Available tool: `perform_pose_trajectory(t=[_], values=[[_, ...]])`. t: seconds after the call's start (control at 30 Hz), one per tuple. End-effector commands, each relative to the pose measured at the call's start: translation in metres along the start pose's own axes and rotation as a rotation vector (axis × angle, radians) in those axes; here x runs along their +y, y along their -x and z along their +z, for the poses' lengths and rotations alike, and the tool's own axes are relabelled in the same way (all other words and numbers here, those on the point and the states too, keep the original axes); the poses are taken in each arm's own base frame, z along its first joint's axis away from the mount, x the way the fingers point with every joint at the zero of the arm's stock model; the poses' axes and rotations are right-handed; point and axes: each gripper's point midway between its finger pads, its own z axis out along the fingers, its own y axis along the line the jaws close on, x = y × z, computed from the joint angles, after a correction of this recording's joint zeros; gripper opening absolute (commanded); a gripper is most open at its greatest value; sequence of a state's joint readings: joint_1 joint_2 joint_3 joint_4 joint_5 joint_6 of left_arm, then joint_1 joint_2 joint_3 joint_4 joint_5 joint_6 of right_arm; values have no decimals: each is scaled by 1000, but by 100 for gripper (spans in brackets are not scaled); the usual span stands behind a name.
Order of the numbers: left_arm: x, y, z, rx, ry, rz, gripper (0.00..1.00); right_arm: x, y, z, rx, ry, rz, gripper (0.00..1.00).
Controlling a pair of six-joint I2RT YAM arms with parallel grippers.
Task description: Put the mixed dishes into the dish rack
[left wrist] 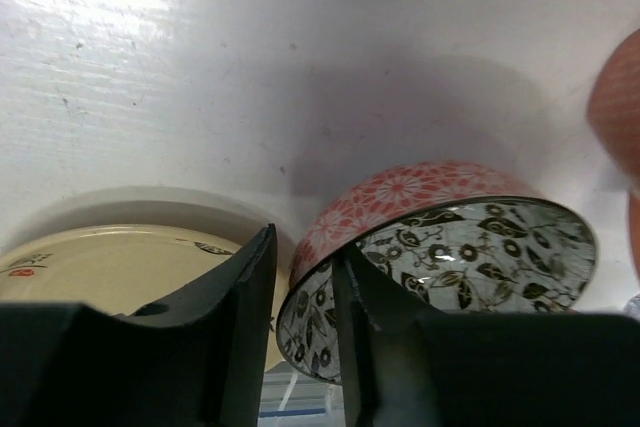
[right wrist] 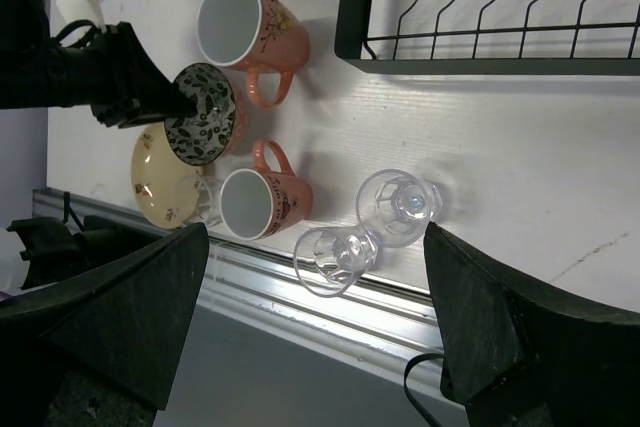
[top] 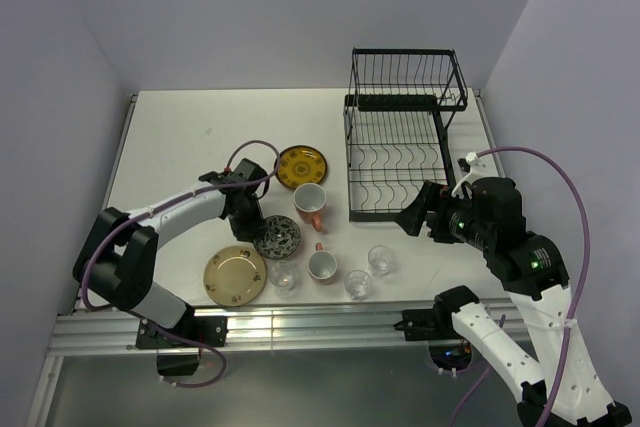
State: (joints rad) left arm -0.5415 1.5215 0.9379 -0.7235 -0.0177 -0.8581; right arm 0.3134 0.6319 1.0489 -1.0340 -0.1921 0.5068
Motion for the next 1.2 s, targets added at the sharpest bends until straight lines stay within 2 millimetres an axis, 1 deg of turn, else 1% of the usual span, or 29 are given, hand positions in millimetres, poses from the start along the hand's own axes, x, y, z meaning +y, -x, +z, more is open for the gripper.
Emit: perform_pose_trajectory(t=[0.0,0.07,0.17,0.2,0.3,0.4,0.43,0.47,0.5,0.53,0.57,0.6,0.63,0.67,0.7,0.73,0.77,0.8,0.83,0.9,0.93,0.97,1.0,1.03,1.07,1.1,1.13,1.17], values=[[-5,-7,6,19,-30,16,33,4,10,-6,-40,8,-13,95],[-3,-11,8,26,-24,17,30,3,9,-6,-38,6,-9,95],[0,-11,7,23,-15,22,18,4,8,-5,-37,8,2,95],[0,-11,7,25,-13,26,11,4,8,-5,-36,10,6,95],[-1,-10,5,28,-11,34,0,7,9,-5,-33,22,11,95],[-4,-6,-1,27,-11,39,0,7,9,-4,-20,16,15,95],[-8,-3,-5,19,-20,38,0,8,9,-4,-16,17,15,94],[-6,3,-7,-9,-1,40,0,8,9,-3,-9,13,17,94],[-3,5,-13,-21,15,41,0,7,9,-1,1,8,16,94],[-8,13,-21,-46,9,39,0,8,9,-1,3,9,14,93],[-8,17,-28,-63,13,35,0,8,10,-1,6,9,12,93],[-5,19,-37,-72,26,35,0,8,9,2,17,6,12,93],[-9,29,-49,-113,22,30,0,9,10,2,19,7,11,92],[-9,33,-57,-130,25,21,0,10,11,2,19,10,8,92],[-5,34,-69,-138,31,15,0,10,11,3,26,10,9,92],[-9,44,-83,-178,20,3,0,11,12,3,28,12,10,92],[-10,47,-94,-195,17,-14,0,13,12,4,32,17,14,92],[-10,51,-108,-223,1,-27,0,13,12,6,45,14,20,92],[-13,57,-127,-254,-14,-37,0,14,12,7,50,14,26,92],[-22,63,-156,-299,-87,-60,0,17,11,11,79,27,31,91],[-37,72,-178,-342,-167,-68,0,19,10,13,88,33,36,91],[-51,70,-191,-332,-255,-57,0,22,12,17,94,43,41,91],[-64,69,-211,-351,-350,-49,0,29,10,17,114,78,42,90],[-85,77,-229,-391,-476,-48,0,35,12,18,123,106,51,90],[-104,67,-243,-347,-602,-25,0,43,16,21,122,146,51,90],[-110,59,-250,-335,-679,-24,0,57,13,18,154,225,52,89],[-127,62,-265,-343,-793,-50,0,69,19,20,140,282,63,89],[-134,49,-274,-291,-874,-39,0,77,21,20,145,329,71,89]])
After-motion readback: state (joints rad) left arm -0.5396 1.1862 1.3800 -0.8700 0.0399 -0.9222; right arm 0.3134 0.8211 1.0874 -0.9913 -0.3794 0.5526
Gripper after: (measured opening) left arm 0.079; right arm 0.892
